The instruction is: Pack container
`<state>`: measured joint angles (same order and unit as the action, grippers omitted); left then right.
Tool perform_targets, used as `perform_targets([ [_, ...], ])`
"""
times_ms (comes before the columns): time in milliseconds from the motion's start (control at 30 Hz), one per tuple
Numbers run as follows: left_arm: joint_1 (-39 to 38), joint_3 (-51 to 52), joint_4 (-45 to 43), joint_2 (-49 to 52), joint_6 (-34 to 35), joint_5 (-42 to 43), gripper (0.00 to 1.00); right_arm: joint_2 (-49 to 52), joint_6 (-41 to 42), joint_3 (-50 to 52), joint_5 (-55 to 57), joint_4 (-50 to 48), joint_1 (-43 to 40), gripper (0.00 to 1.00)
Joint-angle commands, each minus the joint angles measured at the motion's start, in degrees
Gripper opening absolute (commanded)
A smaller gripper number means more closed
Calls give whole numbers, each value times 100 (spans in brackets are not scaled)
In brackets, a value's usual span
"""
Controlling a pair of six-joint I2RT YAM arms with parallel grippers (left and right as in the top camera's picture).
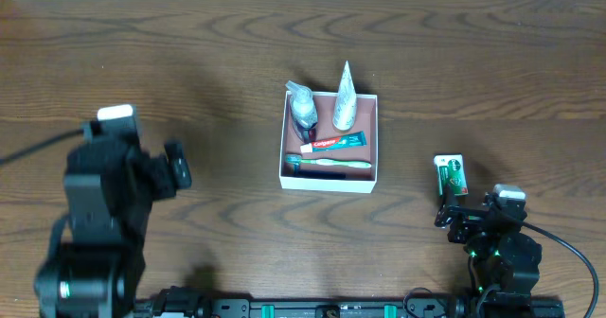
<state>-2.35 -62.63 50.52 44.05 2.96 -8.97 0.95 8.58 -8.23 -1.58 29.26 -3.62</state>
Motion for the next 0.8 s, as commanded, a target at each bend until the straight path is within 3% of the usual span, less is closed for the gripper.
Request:
perform_targets([
  [0,-7,964,-234,-581,-50,103,98,-63,81,22,-39,-15,42,99],
  [267,-7,3187,-1506,-2218,173,258,98,-63,81,22,-39,-13,42,99],
  [767,-9,4988,-1541,-3692,188,363,98,-63,79,22,-39,-13,42,99],
])
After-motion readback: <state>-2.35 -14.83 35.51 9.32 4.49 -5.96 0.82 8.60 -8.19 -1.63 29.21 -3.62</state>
